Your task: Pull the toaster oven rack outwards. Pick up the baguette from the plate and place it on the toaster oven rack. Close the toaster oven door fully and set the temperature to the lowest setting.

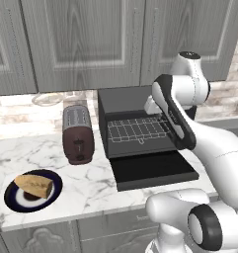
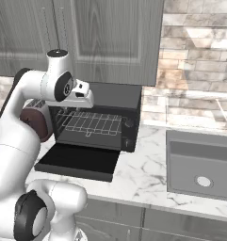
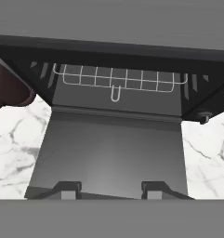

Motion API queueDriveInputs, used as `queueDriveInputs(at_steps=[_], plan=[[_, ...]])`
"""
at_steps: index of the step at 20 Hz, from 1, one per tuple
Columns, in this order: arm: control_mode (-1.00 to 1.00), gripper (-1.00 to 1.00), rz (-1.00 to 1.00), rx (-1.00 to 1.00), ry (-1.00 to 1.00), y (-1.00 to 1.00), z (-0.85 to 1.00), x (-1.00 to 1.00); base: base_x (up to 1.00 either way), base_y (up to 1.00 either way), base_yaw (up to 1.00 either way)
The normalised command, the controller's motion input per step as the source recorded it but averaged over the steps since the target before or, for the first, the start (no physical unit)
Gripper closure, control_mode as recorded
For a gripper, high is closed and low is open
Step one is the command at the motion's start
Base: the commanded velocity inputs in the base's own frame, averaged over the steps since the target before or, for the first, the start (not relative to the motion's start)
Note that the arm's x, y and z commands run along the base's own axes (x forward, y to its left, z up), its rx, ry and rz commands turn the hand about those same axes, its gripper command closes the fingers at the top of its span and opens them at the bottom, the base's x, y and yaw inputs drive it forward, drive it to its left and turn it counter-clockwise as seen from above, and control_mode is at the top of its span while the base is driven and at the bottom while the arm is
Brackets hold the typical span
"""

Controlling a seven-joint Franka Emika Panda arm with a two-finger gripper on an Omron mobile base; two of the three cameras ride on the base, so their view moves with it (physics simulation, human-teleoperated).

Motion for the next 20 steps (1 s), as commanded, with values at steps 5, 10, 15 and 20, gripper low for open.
queueDriveInputs(at_steps=[5,10,15,20], plan=[[-1.0,-1.0,0.0,0.0,0.0,0.01,-0.04,-0.28,0.0,0.0,0.0],[-1.0,-1.0,0.0,0.0,-0.04,0.0,-0.12,-0.44,0.0,0.0,0.0],[-1.0,-1.0,0.0,0.0,-0.01,0.0,-0.14,-0.19,0.0,0.0,0.0],[-1.0,-1.0,0.0,0.0,-0.01,0.0,-0.17,0.0,0.0,0.0,0.0]])
